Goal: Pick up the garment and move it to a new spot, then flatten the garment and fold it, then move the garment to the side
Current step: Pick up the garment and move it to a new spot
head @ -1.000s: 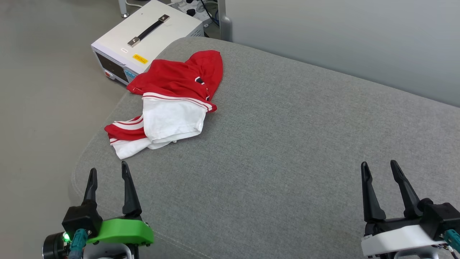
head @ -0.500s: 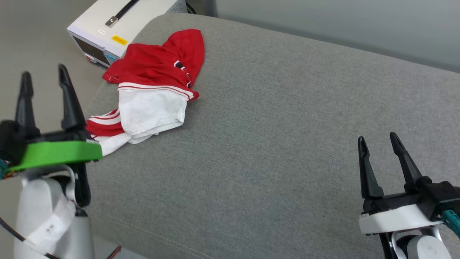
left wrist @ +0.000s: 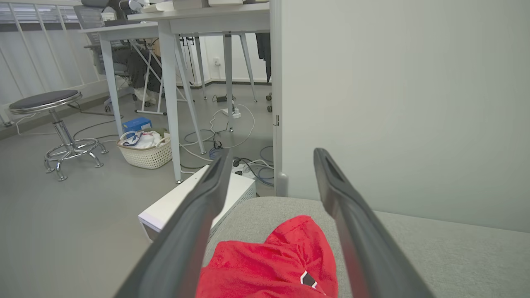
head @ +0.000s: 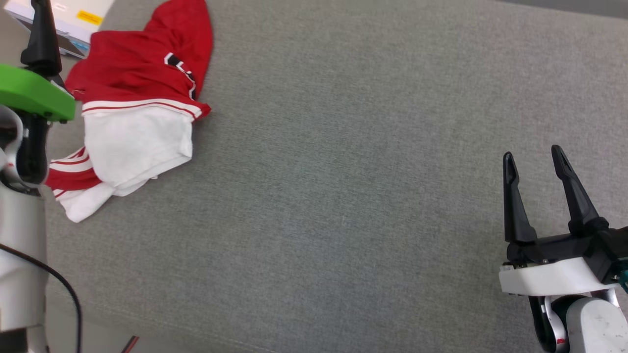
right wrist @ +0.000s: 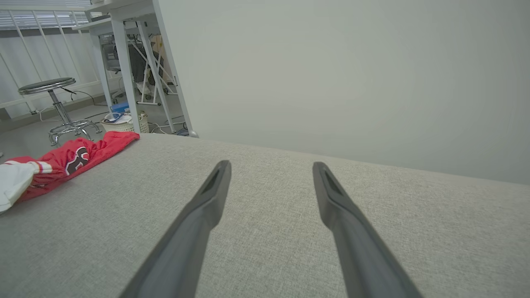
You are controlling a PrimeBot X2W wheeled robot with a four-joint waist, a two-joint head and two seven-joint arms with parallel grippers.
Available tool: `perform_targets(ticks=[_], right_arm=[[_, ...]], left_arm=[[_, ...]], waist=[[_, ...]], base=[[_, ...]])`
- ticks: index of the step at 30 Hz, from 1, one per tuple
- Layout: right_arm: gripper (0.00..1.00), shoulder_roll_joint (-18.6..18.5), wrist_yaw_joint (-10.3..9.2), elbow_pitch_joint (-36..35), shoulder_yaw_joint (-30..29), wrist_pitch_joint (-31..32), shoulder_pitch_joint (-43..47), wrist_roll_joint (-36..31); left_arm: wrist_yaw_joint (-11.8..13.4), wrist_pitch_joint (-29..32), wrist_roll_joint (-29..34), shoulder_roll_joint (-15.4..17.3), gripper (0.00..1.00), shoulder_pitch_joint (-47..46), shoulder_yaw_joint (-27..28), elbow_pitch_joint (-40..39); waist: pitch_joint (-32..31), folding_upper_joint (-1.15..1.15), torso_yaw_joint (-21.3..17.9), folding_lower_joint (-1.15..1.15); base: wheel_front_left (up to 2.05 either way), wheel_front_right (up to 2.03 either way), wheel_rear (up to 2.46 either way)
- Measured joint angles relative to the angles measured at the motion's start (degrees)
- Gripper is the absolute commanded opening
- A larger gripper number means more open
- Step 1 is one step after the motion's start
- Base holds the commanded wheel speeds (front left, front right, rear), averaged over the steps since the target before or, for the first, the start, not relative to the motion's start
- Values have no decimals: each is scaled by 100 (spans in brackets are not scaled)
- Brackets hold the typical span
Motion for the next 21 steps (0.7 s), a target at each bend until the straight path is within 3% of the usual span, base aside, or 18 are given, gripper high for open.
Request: perform_targets(ticks=[5,9,10,11,17,21], right_arm=[[100,-11,0,-55,19,-1,-131,-38],[100,-37,1,-83,8,-1,-205,-48],[100,-78,1,-93,11,-1,-237,-48],[100,-92,0,-97,10,-1,-253,-48],[100,-112,1,-114,0,0,-340,-48],[100,-115,0,-112,25,0,-389,-48]], left_arm=[[-4,1328,-773,509,100,-421,-634,601],[-4,2524,-1371,690,100,-660,-1140,905],[-4,3234,-1602,866,100,-787,-1444,1148],[-4,3466,-1646,931,100,-822,-1548,1234],[-4,4447,-1965,1045,100,-914,-2140,1517],[-5,4786,-1923,1089,100,-912,-2606,1783]], waist=[[295,0,-153,0],[489,0,-247,0],[614,0,-297,0],[654,0,-313,0],[829,0,-383,0],[919,0,-417,-1]], base=[[0,0,0],[0,0,0],[0,0,0],[0,0,0],[0,0,0],[0,0,0]])
